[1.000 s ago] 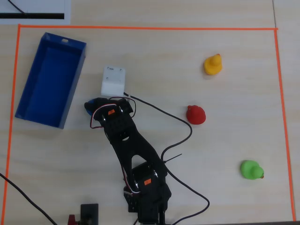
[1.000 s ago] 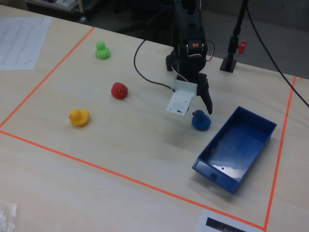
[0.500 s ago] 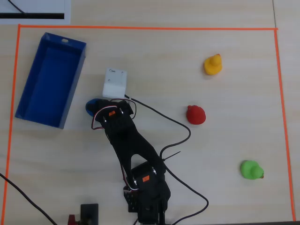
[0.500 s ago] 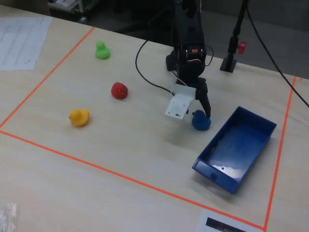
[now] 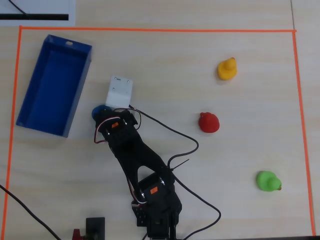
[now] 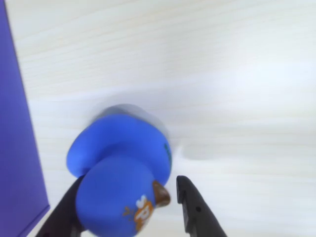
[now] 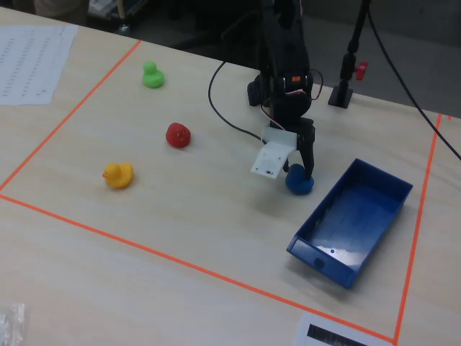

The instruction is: Grasp blue duck and put it into box.

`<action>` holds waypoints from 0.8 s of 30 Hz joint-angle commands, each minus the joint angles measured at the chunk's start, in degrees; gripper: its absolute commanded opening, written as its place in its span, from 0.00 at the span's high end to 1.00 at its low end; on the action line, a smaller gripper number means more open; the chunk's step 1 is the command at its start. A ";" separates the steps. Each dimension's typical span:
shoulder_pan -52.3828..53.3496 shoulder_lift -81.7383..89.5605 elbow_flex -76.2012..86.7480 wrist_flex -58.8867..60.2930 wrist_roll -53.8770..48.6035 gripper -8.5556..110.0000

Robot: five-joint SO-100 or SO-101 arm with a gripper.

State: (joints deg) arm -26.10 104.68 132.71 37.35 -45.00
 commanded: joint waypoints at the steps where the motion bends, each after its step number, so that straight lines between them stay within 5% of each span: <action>1: -0.44 -0.18 -1.14 -1.76 1.49 0.86; 3: -0.26 -0.44 -1.14 -2.64 2.29 0.90; 12: 0.88 -0.44 -0.09 -4.22 1.23 0.78; 16: 1.05 -0.53 0.18 -4.57 1.05 0.93; 24: 2.02 0.00 0.97 -4.04 -0.35 0.93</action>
State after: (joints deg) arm -25.58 104.06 132.89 33.57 -44.38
